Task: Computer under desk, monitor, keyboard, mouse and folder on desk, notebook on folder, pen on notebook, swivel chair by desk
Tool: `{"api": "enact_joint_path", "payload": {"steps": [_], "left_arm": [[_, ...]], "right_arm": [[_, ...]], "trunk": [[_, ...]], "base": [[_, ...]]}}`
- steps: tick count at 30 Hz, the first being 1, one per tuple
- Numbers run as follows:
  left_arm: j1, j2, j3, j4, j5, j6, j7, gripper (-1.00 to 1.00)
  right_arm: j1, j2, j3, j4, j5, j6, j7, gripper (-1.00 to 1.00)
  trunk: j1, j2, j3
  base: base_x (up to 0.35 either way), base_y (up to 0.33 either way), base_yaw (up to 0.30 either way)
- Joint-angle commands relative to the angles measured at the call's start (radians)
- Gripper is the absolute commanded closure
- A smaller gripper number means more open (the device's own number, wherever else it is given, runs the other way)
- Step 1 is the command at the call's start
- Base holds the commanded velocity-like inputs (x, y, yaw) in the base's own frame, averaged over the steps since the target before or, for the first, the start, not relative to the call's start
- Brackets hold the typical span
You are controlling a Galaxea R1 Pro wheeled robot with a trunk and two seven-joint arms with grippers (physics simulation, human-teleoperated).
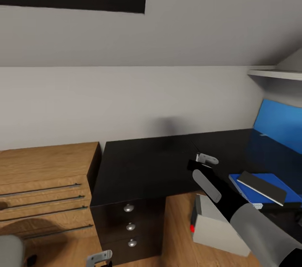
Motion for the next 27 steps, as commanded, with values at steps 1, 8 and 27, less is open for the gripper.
{"api": "enact_joint_path", "payload": {"steps": [1,8,27], "left_arm": [[0.0,0.001,-0.003,-0.003,0.007,0.003,0.008,-1.0],[0.0,0.002,-0.003,-0.002,0.006,0.0,0.009,-1.0],[0.0,0.021,-0.004,0.095,0.007,-0.03,0.009,-1.0]], "right_arm": [[-0.001,-0.001,0.003,0.001,-0.005,0.002,-0.007,1.0],[-0.001,-0.001,0.0,0.01,-0.005,0.002,-0.009,1.0],[-0.001,-0.021,-0.03,0.037,-0.001,0.0,-0.001,1.0]], "trunk": [[0.0,-0.001,-0.001],[0.0,-0.001,-0.001],[0.0,-0.001,-0.001]], "base": [[0.0,0.0,-0.262],[0.0,0.0,-0.263],[0.0,0.0,-0.141]]}}
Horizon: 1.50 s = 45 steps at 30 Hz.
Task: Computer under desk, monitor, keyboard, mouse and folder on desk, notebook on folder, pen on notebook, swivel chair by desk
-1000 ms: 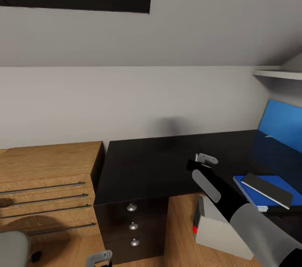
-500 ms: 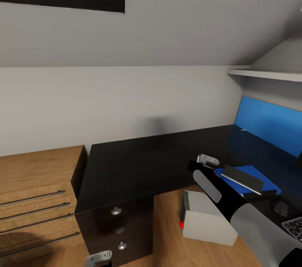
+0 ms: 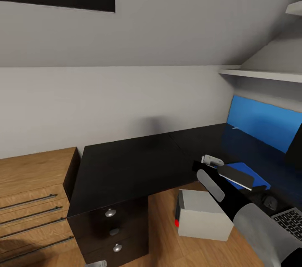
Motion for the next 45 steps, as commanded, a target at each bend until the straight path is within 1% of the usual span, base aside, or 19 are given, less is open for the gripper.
{"api": "enact_joint_path", "payload": {"steps": [1,3,4,6,7,8,9,10,12,14,16,18,19,22,26,31,35,39,45], "left_arm": [[0.0,0.005,-0.005,0.022,0.007,-0.024,0.008,-1.0],[0.0,0.007,-0.007,0.049,0.006,-0.061,0.007,-1.0],[-0.001,0.011,-0.009,0.108,0.006,-0.15,0.004,-1.0],[-0.001,0.012,-0.009,0.139,0.006,-0.191,0.003,-1.0],[-0.001,0.013,-0.009,0.169,0.005,-0.223,-0.001,-1.0],[-0.001,0.014,-0.009,0.182,0.005,-0.237,-0.004,-1.0],[-0.002,0.015,-0.01,0.247,0.004,-0.287,-0.021,-1.0],[-0.002,0.015,-0.01,0.274,0.004,-0.307,-0.025,-1.0],[-0.002,0.015,-0.011,0.295,0.003,-0.331,-0.028,-1.0],[-0.002,0.015,-0.015,0.323,0.003,-0.391,-0.033,-1.0],[-0.002,0.015,-0.023,0.328,0.003,-0.405,-0.034,-1.0],[-0.002,0.015,-0.04,0.333,0.004,-0.419,-0.035,-1.0],[-0.002,0.015,-0.056,0.336,0.005,-0.427,-0.035,-1.0],[-0.002,0.015,-0.065,0.338,0.005,-0.431,-0.034,-1.0],[-0.002,0.014,-0.069,0.341,0.005,-0.432,-0.034,-1.0],[-0.002,0.012,-0.074,0.356,0.005,-0.433,-0.033,-1.0],[-0.002,0.01,-0.075,0.359,0.006,-0.432,-0.032,-1.0],[-0.002,0.01,-0.076,0.36,0.006,-0.432,-0.032,-1.0],[-0.002,0.01,-0.076,0.36,0.006,-0.431,-0.033,-1.0]], "right_arm": [[-0.001,-0.011,0.004,-0.001,-0.006,0.001,-0.006,1.0],[-0.001,-0.018,0.004,-0.001,-0.006,-0.002,-0.005,1.0],[-0.001,-0.026,0.003,-0.001,-0.006,-0.008,-0.004,1.0],[-0.001,-0.028,0.003,-0.001,-0.005,-0.01,-0.004,1.0],[-0.001,-0.029,0.002,-0.001,-0.005,-0.012,-0.004,1.0],[-0.001,-0.029,0.002,-0.001,-0.005,-0.012,-0.004,1.0],[-0.001,-0.031,0.001,0.0,-0.004,-0.016,-0.004,1.0],[-0.001,-0.032,0.001,0.004,-0.004,-0.021,-0.004,1.0],[-0.001,-0.032,0.0,0.014,-0.004,-0.028,-0.004,1.0],[-0.001,-0.032,-0.004,0.055,-0.004,-0.045,-0.004,1.0],[-0.001,-0.033,-0.004,0.067,-0.004,-0.049,-0.004,1.0],[-0.001,-0.033,-0.005,0.077,-0.004,-0.053,-0.004,1.0],[-0.001,-0.036,-0.006,0.083,-0.003,-0.055,-0.004,1.0],[-0.001,-0.054,-0.006,0.086,-0.004,-0.066,-0.004,1.0],[-0.001,-0.073,-0.013,0.087,-0.004,-0.079,-0.004,1.0],[-0.001,-0.093,-0.041,0.089,-0.003,-0.084,-0.004,1.0],[-0.001,-0.12,-0.053,0.09,-0.003,-0.085,-0.004,1.0],[-0.002,-0.133,-0.062,0.108,-0.004,-0.084,-0.003,1.0],[-0.003,-0.141,-0.068,0.153,-0.004,-0.084,-0.003,1.0]], "trunk": [[0.0,-0.001,-0.001],[0.0,-0.001,-0.001],[0.0,-0.001,-0.001],[0.0,-0.001,-0.001],[0.0,-0.001,-0.001],[0.0,-0.001,-0.001],[0.0,-0.001,-0.001],[0.0,-0.001,-0.001],[0.0,-0.001,-0.001],[0.0,-0.001,-0.001],[0.0,-0.001,-0.001],[0.0,-0.001,-0.001],[0.0,-0.001,-0.001],[0.0,-0.001,-0.001],[0.0,-0.001,-0.001],[0.0,-0.001,-0.001],[0.0,-0.001,-0.001],[0.0,-0.001,-0.001],[0.0,-0.001,-0.001]], "base": [[0.0,0.0,-0.003],[0.0,0.0,-0.002],[0.0,0.0,0.0],[0.0,0.0,0.0],[0.0,0.0,0.0],[0.0,0.0,0.0],[0.0,0.0,0.0],[0.0,0.0,0.0],[0.0,0.0,0.0],[0.0,0.0,0.0],[0.0,0.0,0.0],[0.0,0.0,0.0],[0.054,0.0,0.0],[0.173,0.0,0.0],[0.265,0.0,0.0],[0.174,0.0,0.0],[0.032,-0.005,0.0],[0.031,-0.102,0.0],[0.032,-0.175,0.0]]}}
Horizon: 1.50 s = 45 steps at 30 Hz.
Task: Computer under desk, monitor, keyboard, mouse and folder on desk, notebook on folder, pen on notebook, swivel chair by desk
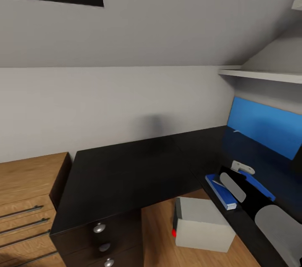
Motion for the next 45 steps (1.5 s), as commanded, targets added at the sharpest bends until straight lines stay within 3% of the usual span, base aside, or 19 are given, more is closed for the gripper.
{"api": "enact_joint_path", "payload": {"steps": [1,16,45], "left_arm": [[0.0,0.002,-0.008,-0.002,0.011,-0.005,0.007,-1.0],[0.0,-0.001,-0.008,0.0,0.012,-0.003,0.006,-1.0],[0.0,0.001,-0.034,0.001,0.014,0.001,0.005,-1.0]], "right_arm": [[-0.001,-0.002,0.005,0.002,-0.004,0.004,-0.007,1.0],[-0.005,-0.006,0.004,0.062,-0.004,0.01,-0.007,1.0],[-0.004,-0.005,0.004,0.055,-0.005,0.01,-0.002,1.0]], "trunk": [[0.0,-0.001,-0.001],[0.0,-0.001,-0.001],[0.0,-0.001,-0.001]], "base": [[0.01,-0.064,0.0],[0.002,-0.011,0.0],[0.0,0.0,0.0]]}}
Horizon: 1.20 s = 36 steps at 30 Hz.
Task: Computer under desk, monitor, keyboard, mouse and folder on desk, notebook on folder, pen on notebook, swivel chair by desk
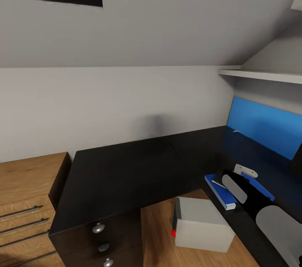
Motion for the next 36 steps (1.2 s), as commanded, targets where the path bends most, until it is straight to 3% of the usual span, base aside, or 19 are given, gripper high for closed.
{"api": "enact_joint_path", "payload": {"steps": [1,8,22,36], "left_arm": [[0.0,0.002,-0.008,-0.002,0.011,-0.004,0.007,-1.0],[0.0,0.0,-0.012,0.048,0.009,-0.006,0.011,-1.0],[0.0,0.0,-0.014,0.053,0.007,-0.007,0.012,-1.0],[0.0,0.0,-0.041,0.053,0.007,-0.01,0.012,-1.0]], "right_arm": [[-0.001,-0.001,0.006,-0.002,-0.005,0.005,-0.008,1.0],[-0.001,-0.002,0.004,-0.001,-0.005,0.009,-0.007,1.0],[-0.001,-0.013,-0.009,0.007,-0.007,0.014,0.026,1.0],[-0.003,-0.031,-0.026,0.039,-0.009,0.034,0.067,1.0]], "trunk": [[0.0,-0.001,-0.001],[0.0,-0.001,-0.001],[0.0,-0.001,-0.001],[0.0,-0.001,-0.001]], "base": [[0.0,0.0,0.0],[0.0,0.0,0.0],[0.004,0.0,0.0],[0.2,0.0,0.0]]}}
